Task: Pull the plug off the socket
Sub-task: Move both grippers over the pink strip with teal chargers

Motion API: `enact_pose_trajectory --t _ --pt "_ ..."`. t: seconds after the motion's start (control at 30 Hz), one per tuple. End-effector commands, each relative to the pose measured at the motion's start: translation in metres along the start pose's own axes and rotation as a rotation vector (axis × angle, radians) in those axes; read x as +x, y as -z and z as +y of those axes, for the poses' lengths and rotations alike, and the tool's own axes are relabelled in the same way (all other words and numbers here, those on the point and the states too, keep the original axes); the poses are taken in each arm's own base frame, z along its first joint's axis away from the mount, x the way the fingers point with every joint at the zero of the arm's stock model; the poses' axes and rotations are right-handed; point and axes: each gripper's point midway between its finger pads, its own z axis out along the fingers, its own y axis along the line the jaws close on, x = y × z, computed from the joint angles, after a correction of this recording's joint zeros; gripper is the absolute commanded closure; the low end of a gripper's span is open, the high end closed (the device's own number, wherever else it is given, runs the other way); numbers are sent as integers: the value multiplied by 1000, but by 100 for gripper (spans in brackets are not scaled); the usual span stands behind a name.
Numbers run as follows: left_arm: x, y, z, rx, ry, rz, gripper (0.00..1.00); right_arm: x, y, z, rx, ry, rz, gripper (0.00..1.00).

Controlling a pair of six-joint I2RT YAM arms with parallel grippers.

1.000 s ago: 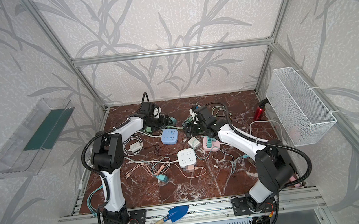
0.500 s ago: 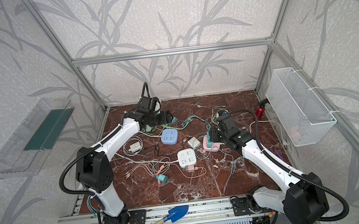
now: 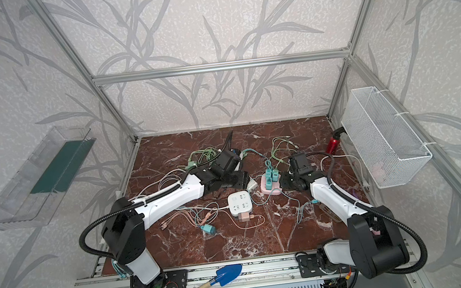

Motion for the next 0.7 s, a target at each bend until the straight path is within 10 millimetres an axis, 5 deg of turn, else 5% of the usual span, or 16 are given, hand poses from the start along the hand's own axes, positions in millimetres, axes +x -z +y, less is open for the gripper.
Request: enact_pose_trajectory --t 0.0,0.2,0.53,0.67 --pt "8 -11 -14 -35 -42 -4 36 -3 -8 10 -68 10 23 49" --pt "28 -36 -40 -31 -54 45 36 4 -24 12 -86 24 85 49" --pt "-4 -81 -53 -149 -95 3 35 2 -33 7 -97 30 104 49" --pt "-3 -97 -50 -188 -109 19 36 3 -34 5 -101 25 108 49"
